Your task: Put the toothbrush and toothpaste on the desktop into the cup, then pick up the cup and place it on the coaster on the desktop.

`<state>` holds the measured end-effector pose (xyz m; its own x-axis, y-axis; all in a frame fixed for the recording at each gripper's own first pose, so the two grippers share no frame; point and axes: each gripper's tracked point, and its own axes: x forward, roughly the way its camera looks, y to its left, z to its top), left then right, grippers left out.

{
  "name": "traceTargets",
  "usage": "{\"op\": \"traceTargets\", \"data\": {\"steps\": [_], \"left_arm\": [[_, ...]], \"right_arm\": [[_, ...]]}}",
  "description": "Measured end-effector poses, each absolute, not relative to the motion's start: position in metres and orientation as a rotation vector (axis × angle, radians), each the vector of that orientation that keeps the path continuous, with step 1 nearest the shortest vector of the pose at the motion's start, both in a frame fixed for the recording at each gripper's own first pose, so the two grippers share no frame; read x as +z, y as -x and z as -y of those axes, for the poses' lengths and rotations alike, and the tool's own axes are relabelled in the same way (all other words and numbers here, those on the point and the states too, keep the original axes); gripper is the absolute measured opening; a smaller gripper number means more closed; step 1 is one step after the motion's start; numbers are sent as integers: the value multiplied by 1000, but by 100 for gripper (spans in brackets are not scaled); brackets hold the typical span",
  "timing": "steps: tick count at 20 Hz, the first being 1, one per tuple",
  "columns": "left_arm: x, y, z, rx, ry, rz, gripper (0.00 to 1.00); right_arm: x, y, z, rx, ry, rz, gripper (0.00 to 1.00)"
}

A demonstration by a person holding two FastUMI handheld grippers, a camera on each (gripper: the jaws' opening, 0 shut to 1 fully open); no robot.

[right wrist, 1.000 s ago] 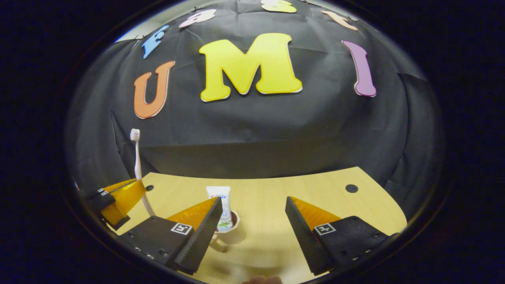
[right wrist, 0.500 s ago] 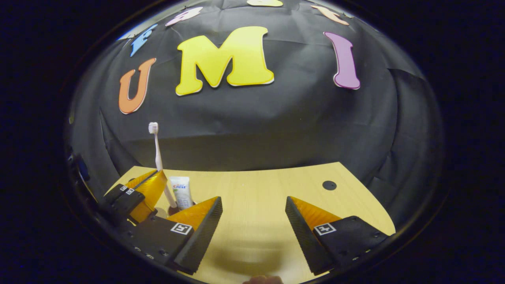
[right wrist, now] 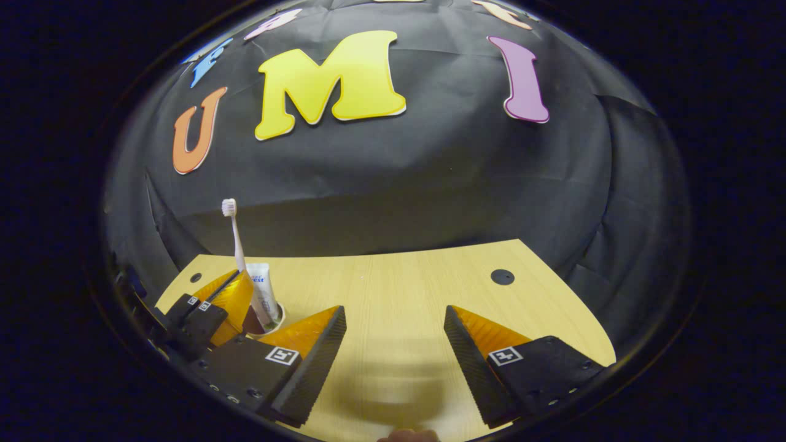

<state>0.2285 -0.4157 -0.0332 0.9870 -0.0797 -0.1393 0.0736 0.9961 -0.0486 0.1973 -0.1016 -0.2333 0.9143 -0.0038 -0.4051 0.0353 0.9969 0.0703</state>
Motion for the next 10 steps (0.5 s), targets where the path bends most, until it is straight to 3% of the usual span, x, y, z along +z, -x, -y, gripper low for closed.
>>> {"op": "traceTargets", "data": {"steps": [5, 6, 7, 9, 10], "left_arm": [[-57, -220, 422, -110, 51, -218, 16], [-61, -218, 422, -105, 45, -225, 24], [-63, -217, 420, -103, 49, -228, 40], [-64, -211, 420, -113, 63, -244, 51], [-62, -209, 417, -107, 63, -246, 67]], "right_arm": [[-239, -195, 101, -29, -80, -429, 95], [-239, -194, 100, -28, -77, -429, 95], [-239, -193, 98, -26, -73, -431, 95], [-240, -191, 93, -19, -66, -435, 95], [-238, -190, 90, -17, -65, -434, 95]]}}
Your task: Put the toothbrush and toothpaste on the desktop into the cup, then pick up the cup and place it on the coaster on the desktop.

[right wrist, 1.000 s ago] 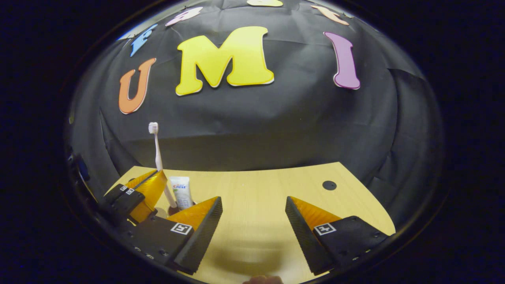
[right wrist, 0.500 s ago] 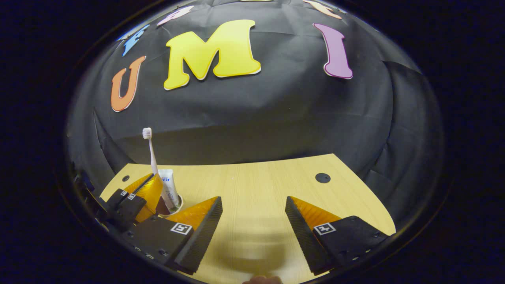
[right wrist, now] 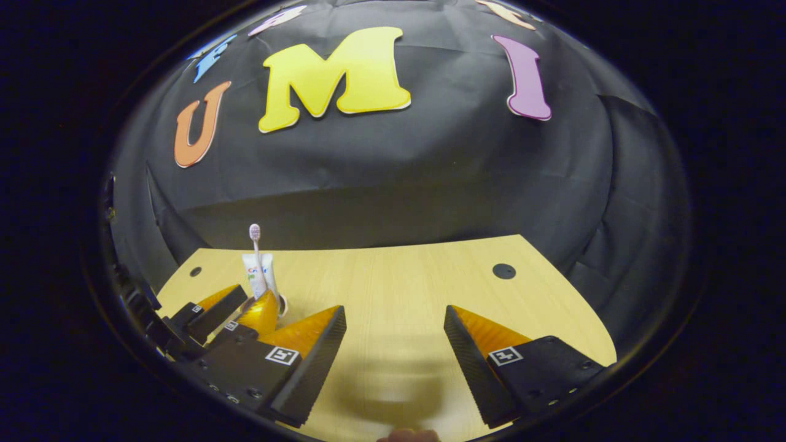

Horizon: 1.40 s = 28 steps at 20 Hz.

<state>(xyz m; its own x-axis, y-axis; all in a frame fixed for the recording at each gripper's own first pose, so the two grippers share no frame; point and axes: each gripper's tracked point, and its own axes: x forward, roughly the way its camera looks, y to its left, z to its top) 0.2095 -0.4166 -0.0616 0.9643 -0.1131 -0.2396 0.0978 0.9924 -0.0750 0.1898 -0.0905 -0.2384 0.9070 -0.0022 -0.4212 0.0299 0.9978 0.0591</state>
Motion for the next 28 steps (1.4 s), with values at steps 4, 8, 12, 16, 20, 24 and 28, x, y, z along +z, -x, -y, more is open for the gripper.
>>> {"op": "traceTargets", "data": {"steps": [4, 8, 12, 16, 20, 24, 28], "left_arm": [[-44, -196, 391, -91, 72, -242, 94], [-17, -176, 343, -33, 65, -219, 99], [7, -156, 294, 27, 46, -193, 98], [18, -135, 251, 64, 45, -202, 98], [32, -117, 211, 106, 49, -193, 98], [36, -103, 173, 151, 29, -190, 98], [44, -91, 142, 185, 25, -163, 98]], "right_arm": [[-232, -187, 73, -3, -62, -436, 95], [-225, -186, 43, 19, -52, -441, 95], [-223, -183, 3, 40, -19, -457, 95], [-236, -176, -41, 60, -6, -525, 95], [-262, -171, -70, 44, 34, -668, 94], [-278, -172, -84, 14, 39, -780, 95], [-309, -167, -90, -32, -38, -981, 96]]}}
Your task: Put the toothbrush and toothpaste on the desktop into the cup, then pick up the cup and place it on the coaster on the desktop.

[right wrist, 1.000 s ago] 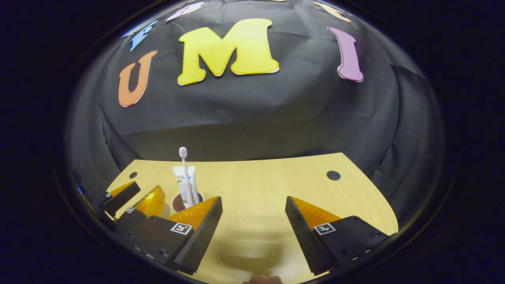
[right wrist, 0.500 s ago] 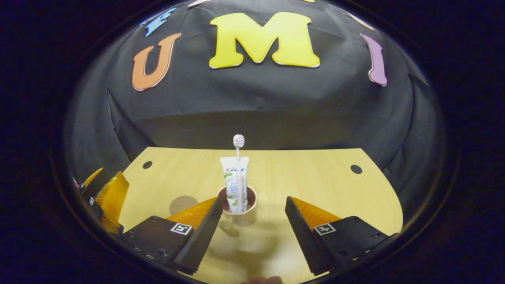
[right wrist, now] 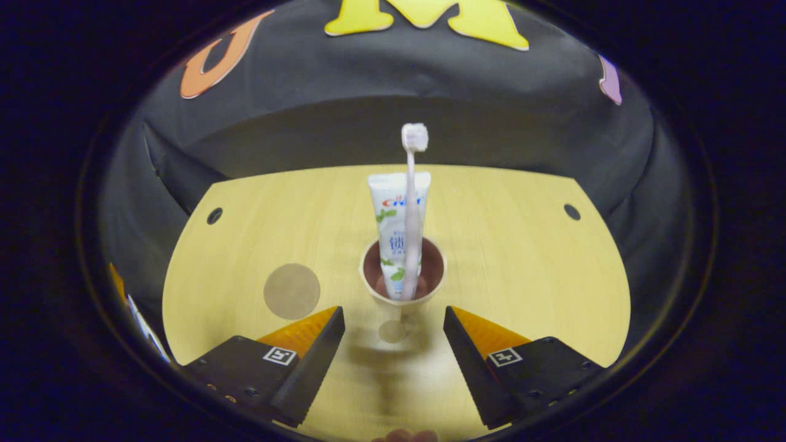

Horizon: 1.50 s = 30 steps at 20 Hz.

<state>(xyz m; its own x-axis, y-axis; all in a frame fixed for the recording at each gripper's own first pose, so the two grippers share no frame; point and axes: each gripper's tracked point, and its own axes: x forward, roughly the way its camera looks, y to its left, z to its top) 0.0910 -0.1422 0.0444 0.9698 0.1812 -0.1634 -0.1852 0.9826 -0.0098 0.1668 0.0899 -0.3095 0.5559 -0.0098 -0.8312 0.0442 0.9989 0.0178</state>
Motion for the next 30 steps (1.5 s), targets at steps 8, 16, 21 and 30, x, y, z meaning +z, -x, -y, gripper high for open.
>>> {"op": "traceTargets", "data": {"steps": [8, 16, 21, 30], "left_arm": [[37, -80, 116, 214, 48, -176, 98], [33, -79, 107, 228, 51, -187, 98], [27, -75, 99, 247, 58, -209, 99], [10, -68, 109, 240, 98, -256, 99]], "right_arm": [[-341, -193, -86, -78, 19, -1134, 95], [-356, -185, -82, -140, -24, -1263, 63], [-356, -183, -81, -132, 1, -1271, 57], [-356, -180, -81, -94, -23, -1274, 25]]}}
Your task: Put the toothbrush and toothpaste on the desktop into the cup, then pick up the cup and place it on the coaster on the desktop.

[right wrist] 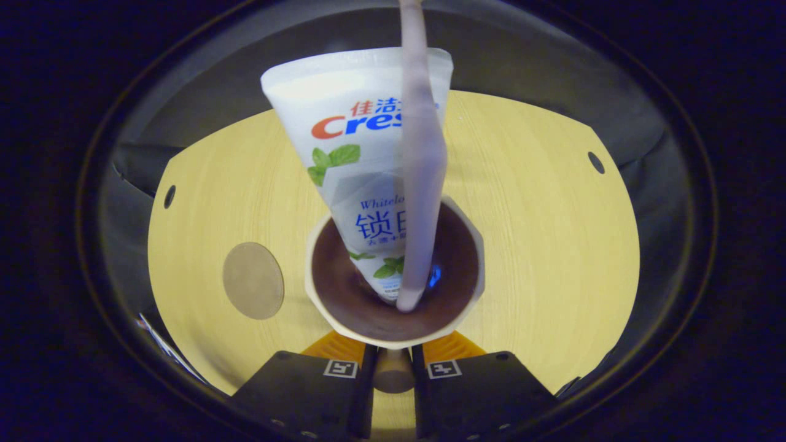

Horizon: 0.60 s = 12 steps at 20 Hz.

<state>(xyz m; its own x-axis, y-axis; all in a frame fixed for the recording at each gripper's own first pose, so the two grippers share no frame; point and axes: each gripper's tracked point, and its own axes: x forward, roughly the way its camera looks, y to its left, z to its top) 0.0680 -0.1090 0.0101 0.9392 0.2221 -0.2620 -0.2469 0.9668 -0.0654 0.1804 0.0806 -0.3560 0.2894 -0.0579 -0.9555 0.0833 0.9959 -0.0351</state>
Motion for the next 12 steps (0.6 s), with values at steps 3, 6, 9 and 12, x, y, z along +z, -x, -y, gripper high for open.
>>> {"op": "traceTargets", "data": {"steps": [3, 6, 9, 12], "left_arm": [[12, -66, 110, 229, 100, -254, 99], [10, -64, 109, 231, 94, -256, 99], [12, -60, 106, 244, 100, -244, 98], [12, -46, 97, 251, 91, -236, 99]], "right_arm": [[-355, -176, -83, -76, -10, -1272, 25], [-349, -175, -89, -69, 1, -1253, 25], [-338, -175, -101, -39, 8, -1221, 25], [-333, -174, -123, 12, 6, -1203, 27]]}}
